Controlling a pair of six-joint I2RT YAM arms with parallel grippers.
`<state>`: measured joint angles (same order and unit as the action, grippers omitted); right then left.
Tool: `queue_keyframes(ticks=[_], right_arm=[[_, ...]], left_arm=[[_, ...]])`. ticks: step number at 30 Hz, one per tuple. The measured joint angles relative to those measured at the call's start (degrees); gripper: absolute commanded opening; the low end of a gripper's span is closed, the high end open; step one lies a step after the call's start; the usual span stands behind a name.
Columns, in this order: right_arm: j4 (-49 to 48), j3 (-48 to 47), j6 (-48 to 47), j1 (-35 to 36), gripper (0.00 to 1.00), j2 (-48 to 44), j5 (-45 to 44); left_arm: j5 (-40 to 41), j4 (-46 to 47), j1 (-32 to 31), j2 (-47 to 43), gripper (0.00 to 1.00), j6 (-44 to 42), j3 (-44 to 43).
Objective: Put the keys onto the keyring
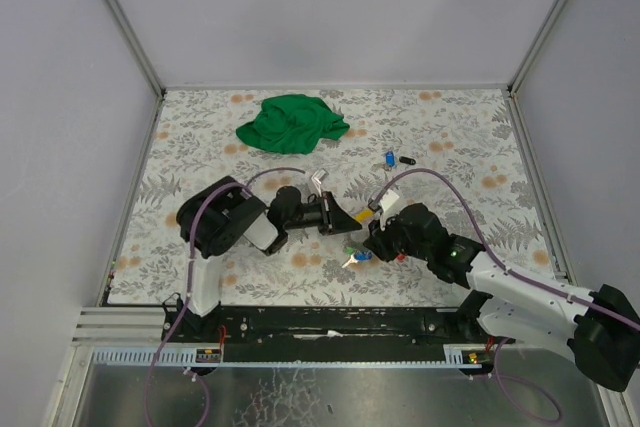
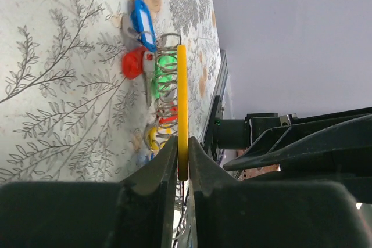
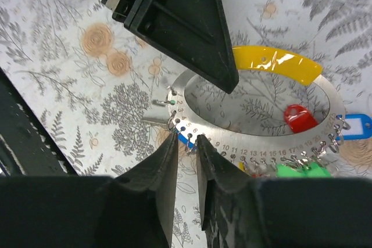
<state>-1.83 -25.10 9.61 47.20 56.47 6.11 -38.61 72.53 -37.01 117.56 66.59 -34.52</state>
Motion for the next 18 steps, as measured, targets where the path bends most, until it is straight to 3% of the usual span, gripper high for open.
queue_keyframes(ticks=[10,18], right_arm=[[-0.13,-0.87,-1.68,0.02,0.54,-10.36,-2.51],[-3.32,-1.49,-6.71,0.04,0.69,-11.23,-4.24]], left_arm=[[9.4,-16.46,-0.52,-22.25,0.0,-18.95,0.9],[18.51,-26.82,-1.16,-33.59,0.0,-35.47,-2.69]])
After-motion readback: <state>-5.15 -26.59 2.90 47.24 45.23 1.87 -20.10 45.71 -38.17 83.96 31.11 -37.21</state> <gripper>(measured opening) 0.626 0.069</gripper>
